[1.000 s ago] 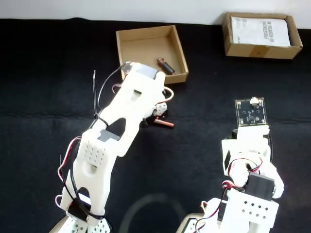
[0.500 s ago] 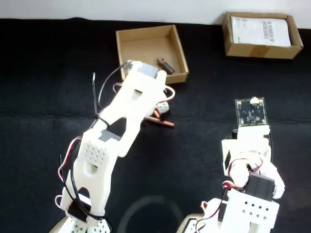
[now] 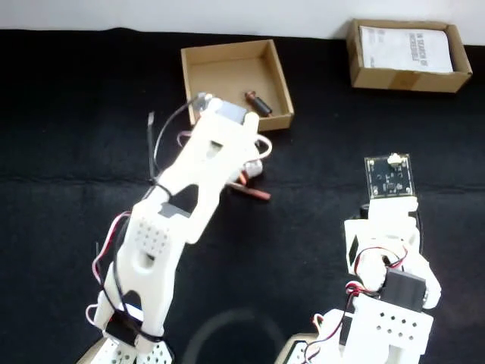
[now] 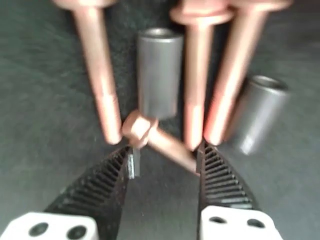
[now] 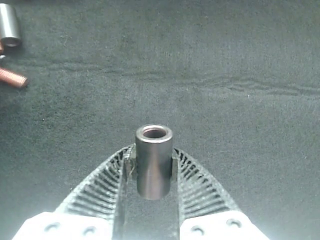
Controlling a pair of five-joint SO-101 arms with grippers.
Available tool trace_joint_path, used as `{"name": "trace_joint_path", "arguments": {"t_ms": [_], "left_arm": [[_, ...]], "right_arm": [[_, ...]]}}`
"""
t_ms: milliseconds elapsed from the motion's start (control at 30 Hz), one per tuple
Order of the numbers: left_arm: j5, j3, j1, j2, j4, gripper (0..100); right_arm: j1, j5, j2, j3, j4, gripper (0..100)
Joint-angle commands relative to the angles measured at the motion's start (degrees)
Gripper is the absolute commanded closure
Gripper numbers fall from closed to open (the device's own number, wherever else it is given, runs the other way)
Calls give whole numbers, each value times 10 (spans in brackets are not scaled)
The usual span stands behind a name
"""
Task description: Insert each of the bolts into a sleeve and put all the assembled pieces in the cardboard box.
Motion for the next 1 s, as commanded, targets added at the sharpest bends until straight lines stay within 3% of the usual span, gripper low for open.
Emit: {"name": "trace_joint_path", "arguments": {"t_ms": [0, 167, 300, 467, 633, 967], "left_arm": [[4, -3, -13, 36, -1, 811], [4, -24, -15, 53, 4, 824], [1, -29, -13, 50, 11, 995], [-4, -44, 0, 49, 70, 992], [-41, -44, 0, 49, 76, 991], [-177, -41, 59, -12, 82, 991]], "right_arm": [[4, 8, -7, -3, -10, 990], [4, 8, -7, -2, -11, 990], [4, 5, -7, -2, -21, 990], [4, 5, -7, -2, -35, 990], [3, 5, -6, -2, -39, 990], [-16, 7, -7, 12, -40, 990]]}}
